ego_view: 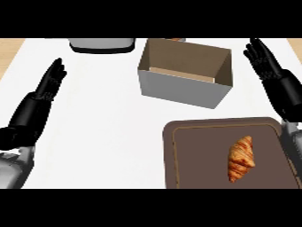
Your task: Pick the croissant from the tray and place it in the cardboard box
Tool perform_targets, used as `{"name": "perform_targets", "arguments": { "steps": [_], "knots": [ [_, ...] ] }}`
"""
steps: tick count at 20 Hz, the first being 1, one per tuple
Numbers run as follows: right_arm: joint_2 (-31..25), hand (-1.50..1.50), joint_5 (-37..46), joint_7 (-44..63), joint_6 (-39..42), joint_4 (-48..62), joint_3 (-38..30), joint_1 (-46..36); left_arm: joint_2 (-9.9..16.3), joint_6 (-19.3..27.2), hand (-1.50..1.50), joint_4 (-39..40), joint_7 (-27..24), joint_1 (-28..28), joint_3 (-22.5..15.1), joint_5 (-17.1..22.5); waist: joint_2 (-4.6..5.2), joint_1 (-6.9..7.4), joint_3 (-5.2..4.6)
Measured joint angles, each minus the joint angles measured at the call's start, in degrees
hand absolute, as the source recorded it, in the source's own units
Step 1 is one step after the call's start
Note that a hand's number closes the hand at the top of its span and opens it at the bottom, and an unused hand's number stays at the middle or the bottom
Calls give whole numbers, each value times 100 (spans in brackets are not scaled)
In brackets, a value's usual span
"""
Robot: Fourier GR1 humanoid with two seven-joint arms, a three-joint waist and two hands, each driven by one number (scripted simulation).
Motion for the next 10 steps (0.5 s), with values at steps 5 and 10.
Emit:
{"name": "perform_targets", "arguments": {
  "steps": [5, 10],
  "knots": [
    [178, -150, 873, 419, -1278, 50, -97, 52, 7, 206, 0, 353, 166, 358, 134, -151, 4, -4, -1],
    [-320, -150, 2214, 1188, -2743, 613, -437, 560, 50, 393, 0, 631, 408, 778, 236, -188, 46, -166, -56]
  ]
}}
